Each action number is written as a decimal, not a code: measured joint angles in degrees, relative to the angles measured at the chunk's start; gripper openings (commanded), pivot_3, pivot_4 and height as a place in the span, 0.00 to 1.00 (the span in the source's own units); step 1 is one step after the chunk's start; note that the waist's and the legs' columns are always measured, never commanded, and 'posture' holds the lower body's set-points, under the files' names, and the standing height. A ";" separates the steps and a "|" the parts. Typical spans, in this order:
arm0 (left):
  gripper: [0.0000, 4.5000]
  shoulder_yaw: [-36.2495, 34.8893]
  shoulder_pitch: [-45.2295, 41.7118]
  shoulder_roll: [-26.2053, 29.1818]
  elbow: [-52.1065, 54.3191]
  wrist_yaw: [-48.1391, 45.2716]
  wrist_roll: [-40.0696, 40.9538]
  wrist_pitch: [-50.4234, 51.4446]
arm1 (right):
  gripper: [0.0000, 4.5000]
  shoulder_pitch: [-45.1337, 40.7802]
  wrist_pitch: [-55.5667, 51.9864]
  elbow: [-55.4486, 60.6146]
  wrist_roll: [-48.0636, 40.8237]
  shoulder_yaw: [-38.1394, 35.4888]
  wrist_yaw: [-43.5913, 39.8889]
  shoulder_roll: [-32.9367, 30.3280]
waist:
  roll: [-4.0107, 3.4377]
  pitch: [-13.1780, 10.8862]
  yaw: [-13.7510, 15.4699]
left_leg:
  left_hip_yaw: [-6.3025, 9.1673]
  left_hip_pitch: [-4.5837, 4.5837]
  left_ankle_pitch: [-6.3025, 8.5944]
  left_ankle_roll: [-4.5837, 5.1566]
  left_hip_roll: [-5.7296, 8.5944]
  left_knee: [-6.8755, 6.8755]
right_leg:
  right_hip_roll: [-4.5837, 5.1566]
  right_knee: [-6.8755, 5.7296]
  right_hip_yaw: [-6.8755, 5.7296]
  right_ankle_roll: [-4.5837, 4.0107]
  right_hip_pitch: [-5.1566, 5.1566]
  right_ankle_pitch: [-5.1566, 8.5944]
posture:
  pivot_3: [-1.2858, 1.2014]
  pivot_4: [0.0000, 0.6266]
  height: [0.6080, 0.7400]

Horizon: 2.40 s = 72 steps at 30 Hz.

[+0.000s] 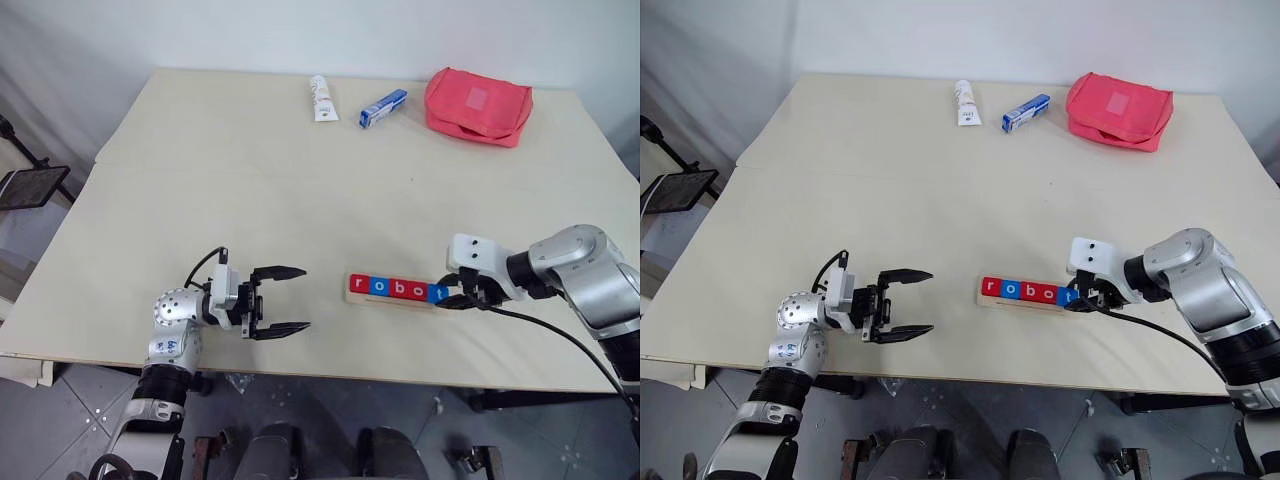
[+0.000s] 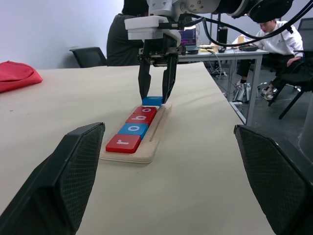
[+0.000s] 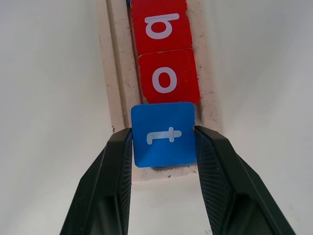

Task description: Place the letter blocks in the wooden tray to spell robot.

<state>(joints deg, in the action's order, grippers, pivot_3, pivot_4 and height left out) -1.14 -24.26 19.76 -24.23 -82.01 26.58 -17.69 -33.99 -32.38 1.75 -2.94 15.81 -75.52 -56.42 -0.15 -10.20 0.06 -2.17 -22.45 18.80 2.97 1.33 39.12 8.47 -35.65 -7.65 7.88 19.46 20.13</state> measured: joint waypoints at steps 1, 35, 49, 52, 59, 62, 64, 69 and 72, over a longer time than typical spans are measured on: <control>1.00 0.00 0.03 0.00 0.04 0.02 0.00 -0.03 | 0.32 -0.19 0.18 -0.02 0.19 0.16 -0.02 0.00 | 0.00 0.00 0.00 | 0.00 0.00 0.00 0.00 0.00 0.00 | 0.00 0.00 0.00 0.00 0.00 0.00 | 0.52 0.24 1.00; 1.00 0.02 -0.65 -0.47 -0.77 0.07 -0.05 -0.34 | 0.04 -3.41 -0.58 -1.08 -3.19 -2.26 2.62 4.05 | 0.00 0.00 0.00 | 0.02 0.00 0.00 0.00 0.00 0.00 | -0.01 -0.01 -0.01 0.00 0.00 0.00 | 0.52 0.24 1.00; 1.00 0.01 -0.16 -0.38 0.71 0.66 -0.05 0.13 | 0.01 -1.40 2.56 -5.63 -2.40 -1.48 2.52 4.58 | 0.00 0.00 -0.07 | 0.01 0.00 0.00 0.00 0.00 -0.02 | -0.01 -0.02 -0.02 0.00 0.00 0.00 | 0.52 0.24 1.00; 1.00 0.02 -0.16 -0.37 0.71 0.68 -0.05 0.17 | 0.01 -0.64 2.47 -4.02 -2.49 -1.49 2.35 4.41 | 0.00 0.00 -0.05 | 0.02 0.00 0.00 0.00 -0.01 -0.02 | -0.01 -0.02 -0.02 0.00 0.01 0.00 | 0.52 0.24 1.00; 1.00 0.02 -0.18 -0.37 0.71 0.68 -0.06 0.16 | 0.01 -0.52 0.77 -1.09 -3.58 -2.66 2.57 4.29 | 0.00 0.00 -0.02 | 0.02 0.00 0.00 0.00 0.00 -0.02 | -0.01 -0.01 -0.02 0.00 0.00 0.00 | 0.52 0.24 1.00; 1.00 0.02 -0.19 -0.38 0.70 0.67 -0.06 0.16 | 0.01 -0.51 -0.96 0.99 -4.98 -3.27 2.43 3.60 | 0.00 0.00 0.00 | 0.02 0.00 0.00 0.00 0.00 -0.02 | -0.01 -0.01 -0.02 0.00 0.01 0.00 | 0.52 0.24 1.00; 1.00 0.08 -0.29 -0.40 0.67 0.67 -0.10 0.17 | 0.01 0.69 -3.28 4.19 -6.88 -5.05 1.75 1.68 | 0.00 0.00 0.15 | 0.05 -0.02 0.00 0.00 0.00 -0.02 | -0.01 -0.01 -0.02 0.00 0.01 0.00 | 0.52 0.24 1.00; 1.00 0.08 -0.24 -0.38 0.68 0.63 -0.11 0.19 | 0.01 6.79 -6.39 10.47 -10.35 -8.09 -0.52 -3.52 | 0.00 0.00 0.63 | 0.06 -0.02 0.02 0.01 0.01 -0.02 | 0.00 0.02 0.00 0.00 -0.01 0.00 | 0.52 0.24 1.00; 1.00 0.10 -0.24 -0.43 0.69 0.59 -0.10 0.20 | 0.01 10.03 -6.29 11.05 -10.98 -8.21 -1.30 -5.26 | 0.01 0.00 0.66 | 0.03 -0.02 0.02 0.01 0.01 -0.02 | 0.00 0.03 0.00 0.00 -0.01 0.00 | 0.52 0.24 1.00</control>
<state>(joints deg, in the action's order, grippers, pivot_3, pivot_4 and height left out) -1.04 -24.50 19.33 -23.54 -81.42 26.48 -17.49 -23.96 -38.66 12.80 -13.92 7.60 -76.82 -61.68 -0.15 -10.21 0.72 -2.14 -22.47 18.81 2.98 1.33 39.10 8.47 -35.62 -7.65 7.88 19.46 20.13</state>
